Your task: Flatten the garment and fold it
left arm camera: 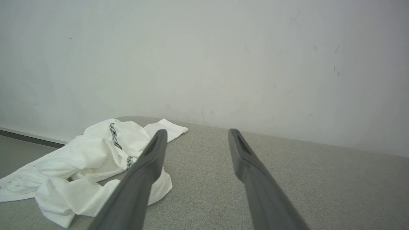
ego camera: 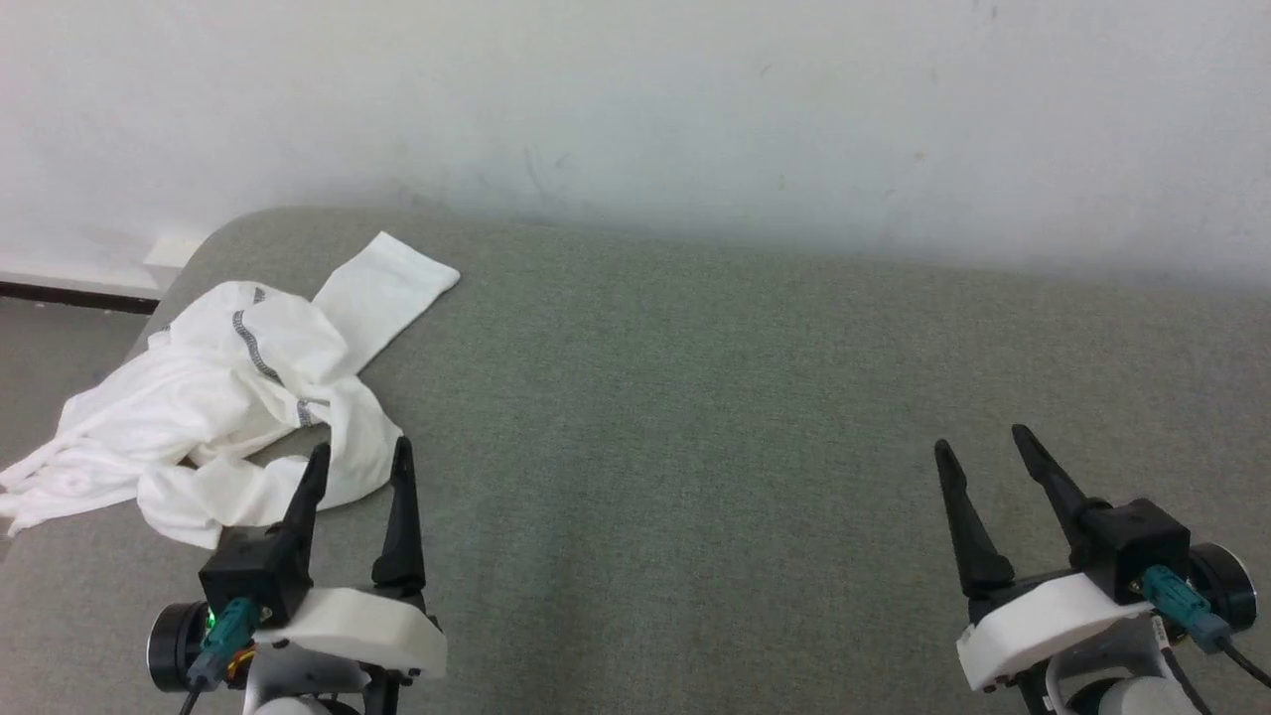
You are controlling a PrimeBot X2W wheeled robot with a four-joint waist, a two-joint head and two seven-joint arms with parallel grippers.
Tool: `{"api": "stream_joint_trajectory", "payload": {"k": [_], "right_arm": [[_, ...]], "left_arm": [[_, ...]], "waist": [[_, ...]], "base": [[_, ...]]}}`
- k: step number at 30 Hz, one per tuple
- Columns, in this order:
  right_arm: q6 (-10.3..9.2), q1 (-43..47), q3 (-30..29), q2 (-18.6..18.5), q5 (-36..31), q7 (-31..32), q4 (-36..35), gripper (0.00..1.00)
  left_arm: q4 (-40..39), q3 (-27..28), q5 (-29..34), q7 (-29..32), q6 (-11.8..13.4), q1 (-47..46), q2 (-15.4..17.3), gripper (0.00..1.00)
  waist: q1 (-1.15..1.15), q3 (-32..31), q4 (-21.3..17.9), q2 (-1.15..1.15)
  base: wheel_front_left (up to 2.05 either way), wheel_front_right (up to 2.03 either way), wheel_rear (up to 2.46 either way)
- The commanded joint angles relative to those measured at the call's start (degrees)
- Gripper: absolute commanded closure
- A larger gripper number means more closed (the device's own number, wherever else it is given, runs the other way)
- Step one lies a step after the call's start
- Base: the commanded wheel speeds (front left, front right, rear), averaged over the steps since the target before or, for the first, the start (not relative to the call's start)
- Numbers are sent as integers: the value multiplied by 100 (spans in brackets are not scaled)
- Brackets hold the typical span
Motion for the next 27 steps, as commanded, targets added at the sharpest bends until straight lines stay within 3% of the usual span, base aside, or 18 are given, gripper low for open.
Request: {"api": "stream_joint_trajectory", "payload": {"k": [1,27], "right_arm": [[-5,43,24,11,27,-70,-18,0],[-8,1,45,16,-76,-298,-101,0]], "left_arm": [[-25,29,-74,-62,17,-6,-5,0],[-99,74,-530,-373,143,-11,-7,0]], "waist": [[0,6,148,0],[0,175,1376,0]], "base": [[0,0,0],[-2,-2,-2]]}}
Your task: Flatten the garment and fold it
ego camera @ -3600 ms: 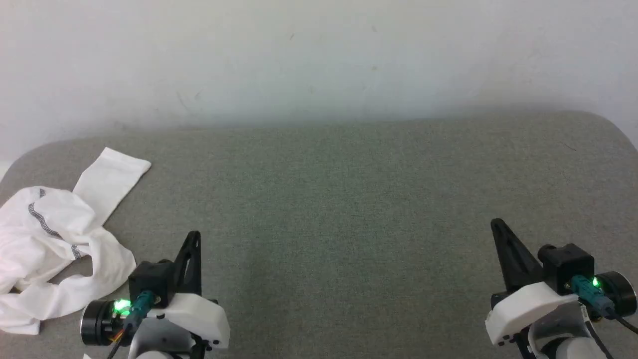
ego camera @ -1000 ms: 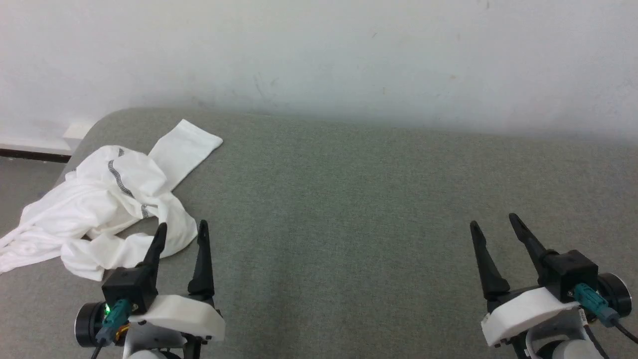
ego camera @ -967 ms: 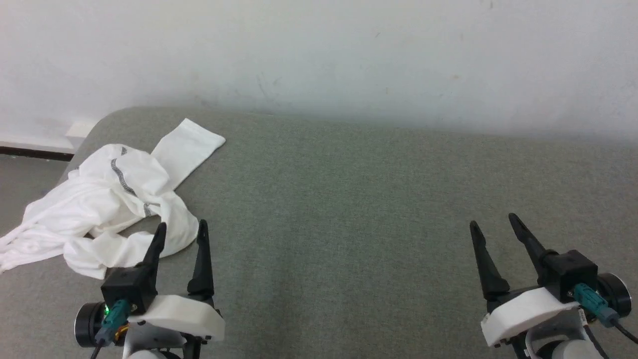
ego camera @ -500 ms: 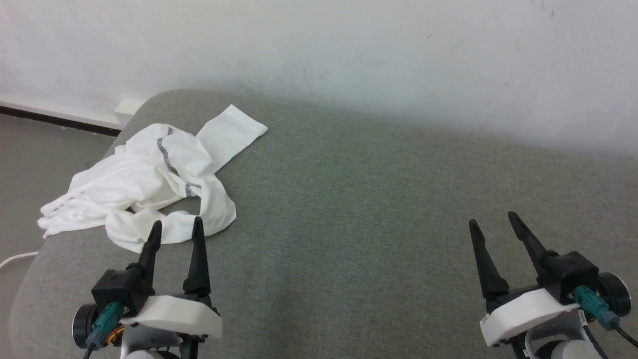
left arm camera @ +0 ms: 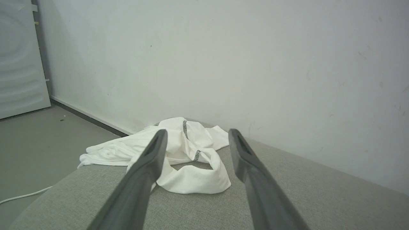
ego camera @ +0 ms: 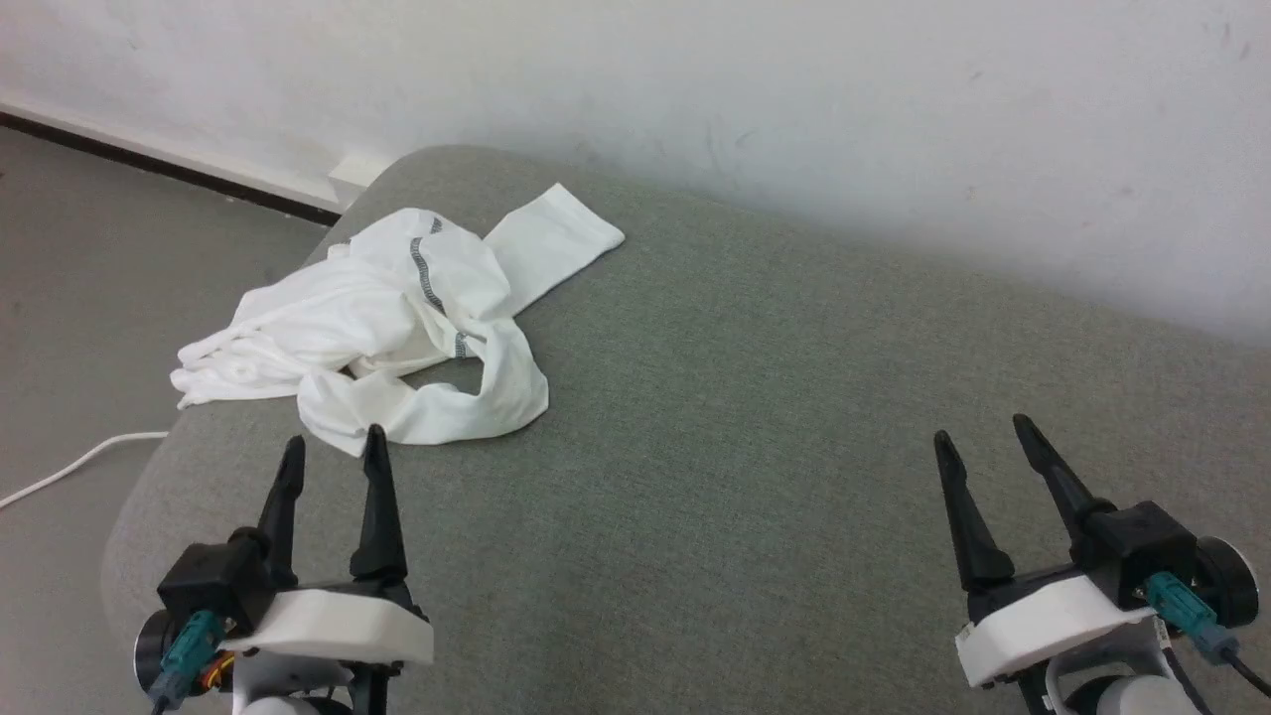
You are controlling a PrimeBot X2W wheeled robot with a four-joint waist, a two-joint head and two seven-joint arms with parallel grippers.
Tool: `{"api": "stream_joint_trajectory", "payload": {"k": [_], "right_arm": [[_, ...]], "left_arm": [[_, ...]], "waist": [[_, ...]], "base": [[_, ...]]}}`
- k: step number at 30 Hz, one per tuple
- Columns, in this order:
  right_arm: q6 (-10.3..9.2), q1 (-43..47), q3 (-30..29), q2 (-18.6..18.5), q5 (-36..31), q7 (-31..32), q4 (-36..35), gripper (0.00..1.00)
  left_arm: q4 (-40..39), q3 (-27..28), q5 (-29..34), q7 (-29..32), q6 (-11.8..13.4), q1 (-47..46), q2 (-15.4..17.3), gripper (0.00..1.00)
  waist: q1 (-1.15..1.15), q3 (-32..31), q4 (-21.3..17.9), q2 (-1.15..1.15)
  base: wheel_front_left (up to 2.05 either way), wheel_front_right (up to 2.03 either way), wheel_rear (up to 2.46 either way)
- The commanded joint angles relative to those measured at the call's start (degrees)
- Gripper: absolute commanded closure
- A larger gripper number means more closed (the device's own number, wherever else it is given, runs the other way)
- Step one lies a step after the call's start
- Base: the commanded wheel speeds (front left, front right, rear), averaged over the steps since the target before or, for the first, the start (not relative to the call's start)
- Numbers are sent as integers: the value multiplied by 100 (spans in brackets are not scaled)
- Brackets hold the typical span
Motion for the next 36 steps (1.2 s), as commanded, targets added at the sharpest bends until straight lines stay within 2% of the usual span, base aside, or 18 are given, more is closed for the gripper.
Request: {"api": "stream_joint_trajectory", "payload": {"k": [1,8,13,19,25,31,36], "right_arm": [[-8,-6,2,14,-28,-61,-38,0],[-9,-81,61,15,-92,-68,-118,0],[-9,-165,109,16,-189,-17,-191,0],[-10,-328,176,-6,-314,76,-323,0],[-10,-565,260,-173,-281,155,-467,0],[-11,-772,348,-344,-219,194,-567,0],[-11,-958,460,-449,-157,184,-615,0]], "left_arm": [[-65,31,-71,-83,54,-32,-7,0],[-150,194,-170,-167,51,-312,-8,0],[-64,423,-173,-226,-148,-881,-9,0],[330,784,-131,-298,-362,-2022,81,0],[1463,935,-238,-95,-443,-3361,615,0],[2989,982,-369,883,-506,-4466,1305,0],[4074,1160,-681,1714,-526,-5042,1665,0]], "waist": [[0,65,117,0],[0,258,239,0],[0,458,212,0],[0,844,40,0],[0,1389,-254,0],[0,1940,-553,0],[0,2378,-765,0]], "base": [[-7,-7,-7],[-1,-1,-1],[0,0,0],[0,0,0],[0,0,0],[0,0,0],[0,0,0]]}}
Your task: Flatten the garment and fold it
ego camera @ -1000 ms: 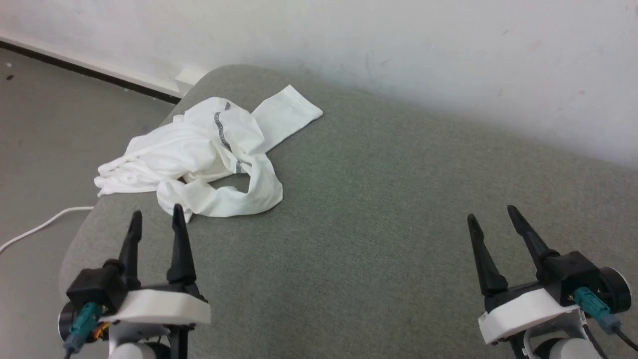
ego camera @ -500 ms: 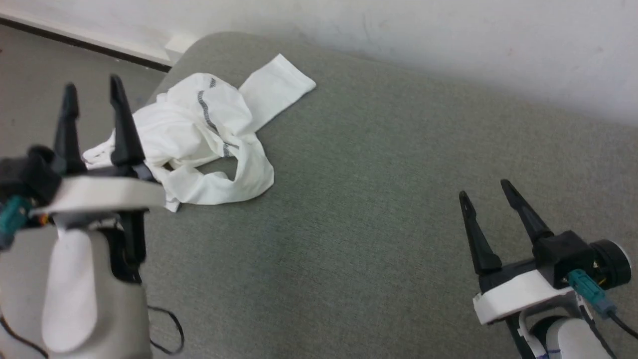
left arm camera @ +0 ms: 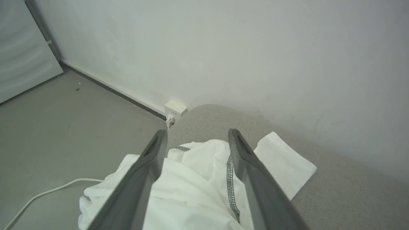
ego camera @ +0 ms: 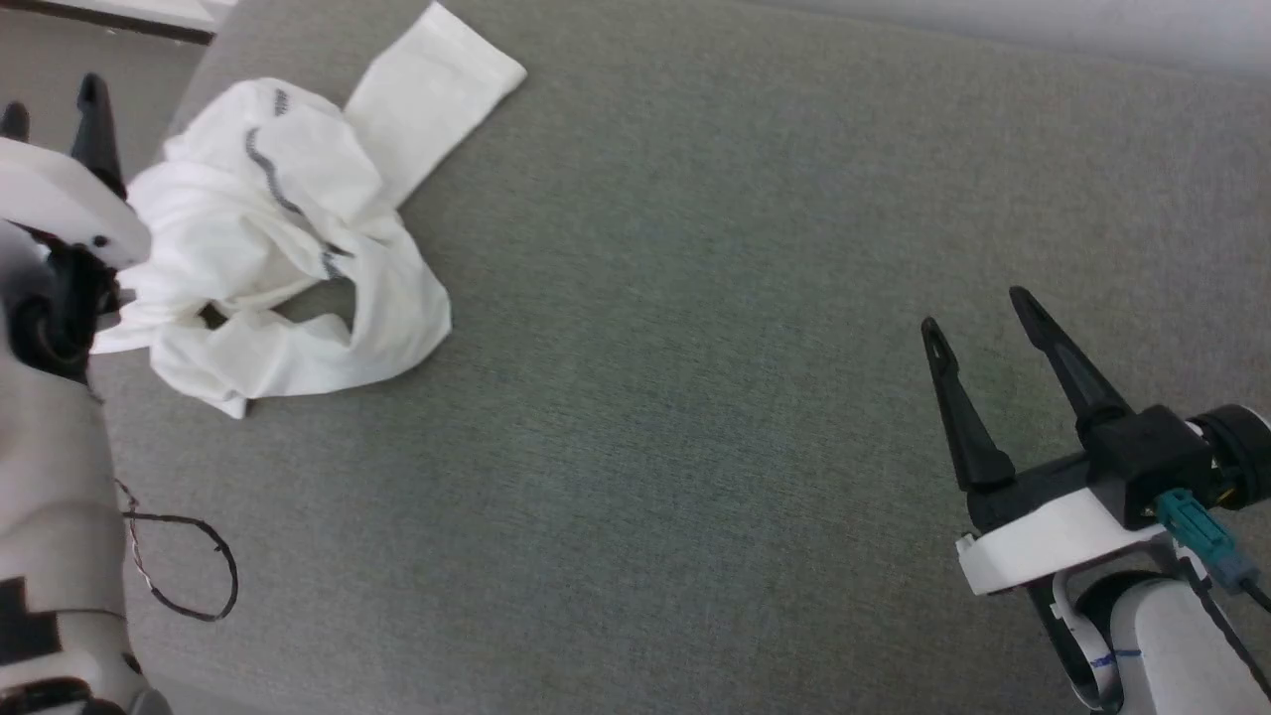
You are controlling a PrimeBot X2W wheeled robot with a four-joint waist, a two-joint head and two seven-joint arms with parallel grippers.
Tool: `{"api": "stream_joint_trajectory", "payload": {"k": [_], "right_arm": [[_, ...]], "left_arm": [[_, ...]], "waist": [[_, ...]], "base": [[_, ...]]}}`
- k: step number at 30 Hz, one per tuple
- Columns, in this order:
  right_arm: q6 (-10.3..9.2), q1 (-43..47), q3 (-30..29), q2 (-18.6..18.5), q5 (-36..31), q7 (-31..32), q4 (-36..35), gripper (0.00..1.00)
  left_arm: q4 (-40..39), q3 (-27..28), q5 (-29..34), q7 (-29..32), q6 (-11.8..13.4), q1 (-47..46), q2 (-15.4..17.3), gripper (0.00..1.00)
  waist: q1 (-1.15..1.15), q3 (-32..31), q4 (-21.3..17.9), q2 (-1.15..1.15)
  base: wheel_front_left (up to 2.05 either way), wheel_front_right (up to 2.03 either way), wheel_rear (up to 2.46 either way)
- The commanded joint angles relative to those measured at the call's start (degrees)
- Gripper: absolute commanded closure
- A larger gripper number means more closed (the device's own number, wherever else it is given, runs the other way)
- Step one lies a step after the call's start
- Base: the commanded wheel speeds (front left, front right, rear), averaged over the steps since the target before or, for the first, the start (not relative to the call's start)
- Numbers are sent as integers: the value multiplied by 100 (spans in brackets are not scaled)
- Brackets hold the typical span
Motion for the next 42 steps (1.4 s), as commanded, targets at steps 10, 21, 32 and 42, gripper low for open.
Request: {"api": "stream_joint_trajectory", "payload": {"k": [10,21,32,42], "right_arm": [[-11,-373,204,-197,201,-88,-16,0],[-11,-464,321,-208,347,-127,84,0],[-11,-262,159,41,378,-354,441,0],[-11,138,-138,352,389,-554,647,0]], "left_arm": [[1661,239,-547,1396,-114,-550,473,0],[2500,27,-710,2797,-196,-334,338,100],[1529,-353,-60,884,-22,-440,803,100],[707,-1004,685,-1092,2,-1082,942,100]], "waist": [[-1,992,-595,0],[-1,924,-827,0],[-1,-5,-902,0],[-1,-1059,-1000,0]], "base": [[0,0,0],[0,0,0],[0,0,0],[0,0,0]]}}
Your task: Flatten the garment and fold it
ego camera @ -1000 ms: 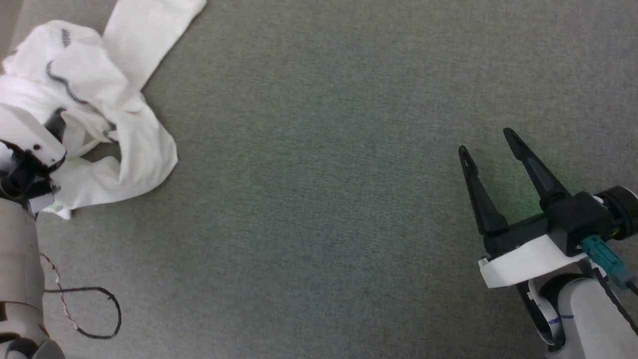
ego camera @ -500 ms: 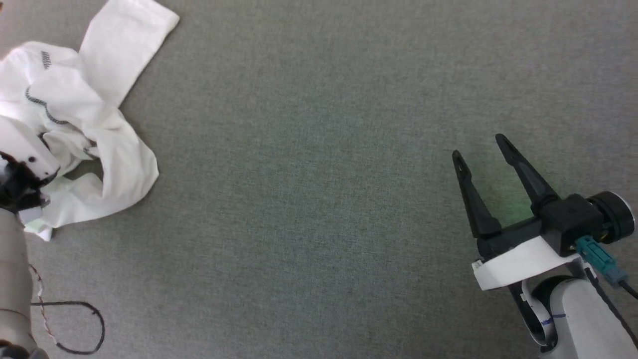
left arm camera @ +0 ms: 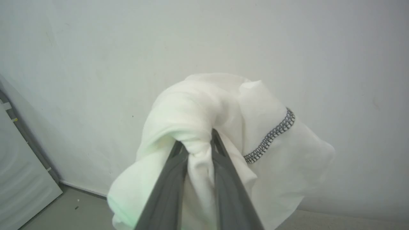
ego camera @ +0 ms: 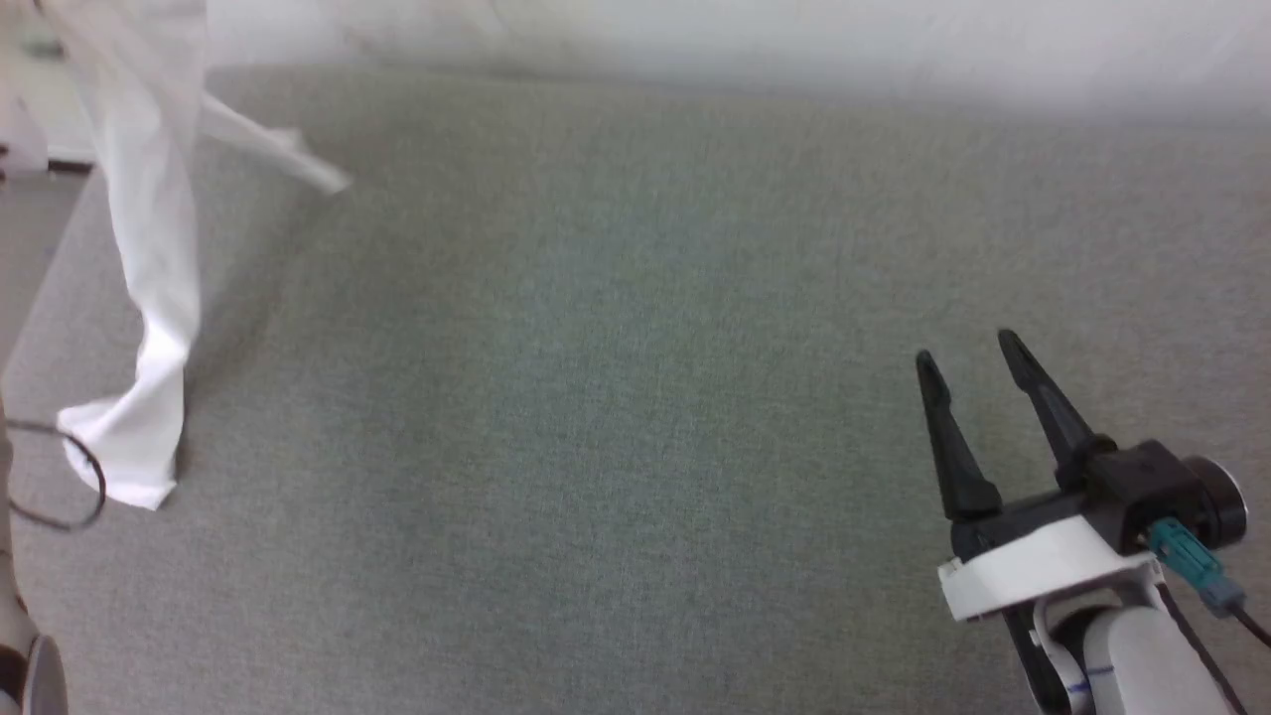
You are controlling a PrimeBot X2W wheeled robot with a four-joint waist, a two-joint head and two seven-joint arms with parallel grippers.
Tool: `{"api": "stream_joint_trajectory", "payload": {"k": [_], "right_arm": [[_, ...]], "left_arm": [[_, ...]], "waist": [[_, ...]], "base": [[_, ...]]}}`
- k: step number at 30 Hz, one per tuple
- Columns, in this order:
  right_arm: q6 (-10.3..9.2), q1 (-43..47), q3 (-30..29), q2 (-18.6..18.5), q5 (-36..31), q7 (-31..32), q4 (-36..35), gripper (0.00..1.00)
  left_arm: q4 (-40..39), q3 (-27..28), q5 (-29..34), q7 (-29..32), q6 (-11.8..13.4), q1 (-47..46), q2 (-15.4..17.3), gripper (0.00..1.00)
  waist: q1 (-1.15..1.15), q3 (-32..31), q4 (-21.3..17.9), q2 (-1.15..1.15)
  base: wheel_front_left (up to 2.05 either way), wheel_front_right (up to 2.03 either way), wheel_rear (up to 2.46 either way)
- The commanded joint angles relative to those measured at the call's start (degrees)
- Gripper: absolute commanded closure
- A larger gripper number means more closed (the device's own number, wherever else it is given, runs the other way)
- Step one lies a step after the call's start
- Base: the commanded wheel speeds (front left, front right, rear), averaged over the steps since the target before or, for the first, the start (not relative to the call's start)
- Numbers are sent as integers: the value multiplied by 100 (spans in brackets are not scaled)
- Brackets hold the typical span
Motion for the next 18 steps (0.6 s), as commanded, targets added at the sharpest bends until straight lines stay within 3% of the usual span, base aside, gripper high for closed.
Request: {"api": "stream_joint_trajectory", "payload": {"k": [1,8,18], "right_arm": [[-11,130,-89,35,17,-43,2,0],[-11,467,-386,90,-3,1,-138,0],[-11,678,-479,95,177,130,-359,0]], "left_arm": [[-136,-123,114,-261,-37,-166,-20,100],[-671,-649,216,-739,-210,-510,-456,100],[-1903,-1371,-57,-315,-311,-32,-1410,100]], "waist": [[1,-598,-107,-1],[1,-989,-409,-1],[1,-1045,-1236,-1]], "base": [[0,0,0],[0,0,0],[0,0,0]]}}
